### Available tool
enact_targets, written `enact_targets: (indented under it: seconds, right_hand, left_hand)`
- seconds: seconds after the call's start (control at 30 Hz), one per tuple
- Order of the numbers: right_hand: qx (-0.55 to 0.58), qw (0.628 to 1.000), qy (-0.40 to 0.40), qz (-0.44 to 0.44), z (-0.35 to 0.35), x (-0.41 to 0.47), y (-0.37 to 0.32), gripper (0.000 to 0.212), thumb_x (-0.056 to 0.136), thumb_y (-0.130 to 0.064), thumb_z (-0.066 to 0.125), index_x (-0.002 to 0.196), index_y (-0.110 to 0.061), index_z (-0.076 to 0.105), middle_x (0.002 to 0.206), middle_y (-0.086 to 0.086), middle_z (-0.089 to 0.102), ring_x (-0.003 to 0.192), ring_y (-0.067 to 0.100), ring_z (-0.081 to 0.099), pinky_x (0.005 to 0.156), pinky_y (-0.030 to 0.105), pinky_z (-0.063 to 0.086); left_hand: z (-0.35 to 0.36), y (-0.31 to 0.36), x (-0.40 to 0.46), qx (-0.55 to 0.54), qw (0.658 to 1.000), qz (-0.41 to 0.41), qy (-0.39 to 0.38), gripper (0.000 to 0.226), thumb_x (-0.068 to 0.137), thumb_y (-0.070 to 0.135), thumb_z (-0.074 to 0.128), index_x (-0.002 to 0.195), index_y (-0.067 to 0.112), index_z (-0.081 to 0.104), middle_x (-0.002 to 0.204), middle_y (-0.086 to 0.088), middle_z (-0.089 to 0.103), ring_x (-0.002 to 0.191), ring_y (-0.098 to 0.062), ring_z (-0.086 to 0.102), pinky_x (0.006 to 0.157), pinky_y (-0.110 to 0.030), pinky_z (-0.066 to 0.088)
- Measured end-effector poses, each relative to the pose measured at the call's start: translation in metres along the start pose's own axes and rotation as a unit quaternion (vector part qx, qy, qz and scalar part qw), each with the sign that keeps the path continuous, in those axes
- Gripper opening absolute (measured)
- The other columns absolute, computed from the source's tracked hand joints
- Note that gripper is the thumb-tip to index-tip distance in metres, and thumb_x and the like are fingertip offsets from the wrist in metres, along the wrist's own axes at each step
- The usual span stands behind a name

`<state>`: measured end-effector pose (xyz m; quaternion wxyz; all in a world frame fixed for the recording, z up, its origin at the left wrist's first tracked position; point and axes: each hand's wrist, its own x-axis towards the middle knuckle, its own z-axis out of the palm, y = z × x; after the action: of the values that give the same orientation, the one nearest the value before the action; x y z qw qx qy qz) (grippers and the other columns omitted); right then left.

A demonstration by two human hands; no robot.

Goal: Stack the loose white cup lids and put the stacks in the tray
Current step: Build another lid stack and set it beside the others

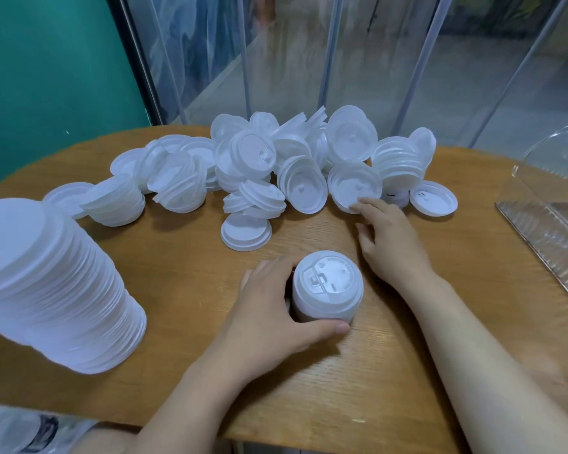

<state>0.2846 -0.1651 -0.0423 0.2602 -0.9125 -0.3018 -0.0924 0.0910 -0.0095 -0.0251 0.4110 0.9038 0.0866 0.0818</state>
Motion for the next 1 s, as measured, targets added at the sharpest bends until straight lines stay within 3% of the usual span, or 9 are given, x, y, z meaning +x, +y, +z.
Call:
enact_targets:
  seconds: [0.17,0.37,0.53,0.63,0.83,0.93,1.0]
  right_hand:
    - [0.005,0.999,0.044,0.020,-0.004,-0.003,0.001,0.025,0.091,-0.003,0.064,0.113,-0.013,0.070,0.113,0.002,0.069,0.109,0.026,0.059,0.091,0.040,0.048]
    - [0.017,0.995,0.097,0.029,-0.006,-0.005,0.000,0.014,0.089,-0.009,0.072,0.102,-0.013,0.069,0.100,-0.001,0.068,0.095,0.025,0.063,0.081,0.040,0.051]
    - [0.023,0.996,0.086,0.027,-0.010,-0.007,0.001,0.022,0.088,-0.013,0.075,0.109,-0.015,0.070,0.095,-0.007,0.062,0.094,0.021,0.060,0.083,0.036,0.049]
    - [0.034,0.993,0.110,0.016,-0.015,-0.010,-0.001,0.019,0.085,-0.015,0.080,0.102,-0.012,0.072,0.092,-0.002,0.063,0.089,0.022,0.058,0.080,0.038,0.048]
    - [0.160,0.979,0.122,0.041,-0.027,-0.019,-0.008,0.022,0.089,-0.027,0.079,0.081,-0.017,0.061,0.071,0.001,0.055,0.066,0.020,0.049,0.063,0.033,0.041]
    - [0.253,0.957,0.130,0.051,-0.040,-0.025,-0.016,0.010,0.093,-0.024,0.076,0.096,-0.023,0.066,0.075,-0.006,0.062,0.067,0.009,0.056,0.066,0.023,0.045]
    - [0.302,0.946,0.086,0.077,-0.047,-0.030,-0.013,0.033,0.094,-0.024,0.075,0.124,-0.025,0.063,0.091,-0.009,0.070,0.075,0.002,0.063,0.073,0.018,0.049]
  left_hand:
    - [-0.002,0.002,0.000,0.001,1.000,0.011,-0.004,0.070,0.057,0.069,0.087,0.111,0.070,0.043,0.118,0.039,0.050,0.120,0.014,0.034,0.093,-0.008,0.029]
    - [-0.003,0.004,0.000,0.003,1.000,0.020,-0.005,0.069,0.059,0.067,0.088,0.112,0.067,0.043,0.119,0.042,0.049,0.119,0.018,0.032,0.094,-0.010,0.029]
    - [-0.002,0.003,-0.001,0.012,1.000,0.025,-0.003,0.073,0.058,0.070,0.086,0.119,0.064,0.046,0.117,0.039,0.050,0.119,0.014,0.034,0.095,-0.010,0.029]
    - [-0.002,0.003,0.000,0.013,0.999,0.031,-0.004,0.073,0.059,0.069,0.086,0.120,0.064,0.047,0.120,0.043,0.047,0.119,0.015,0.033,0.097,-0.013,0.030]
    - [-0.002,0.002,0.000,0.012,0.999,0.039,-0.007,0.071,0.059,0.071,0.084,0.119,0.065,0.046,0.122,0.048,0.043,0.118,0.017,0.033,0.097,-0.017,0.031]
    - [-0.002,0.003,0.000,0.010,0.999,0.039,-0.006,0.069,0.060,0.069,0.085,0.116,0.066,0.045,0.120,0.048,0.042,0.118,0.019,0.031,0.095,-0.015,0.030]
    - [-0.002,0.003,0.000,0.006,0.999,0.040,-0.003,0.069,0.060,0.066,0.087,0.115,0.065,0.045,0.121,0.048,0.042,0.117,0.020,0.031,0.095,-0.013,0.030]
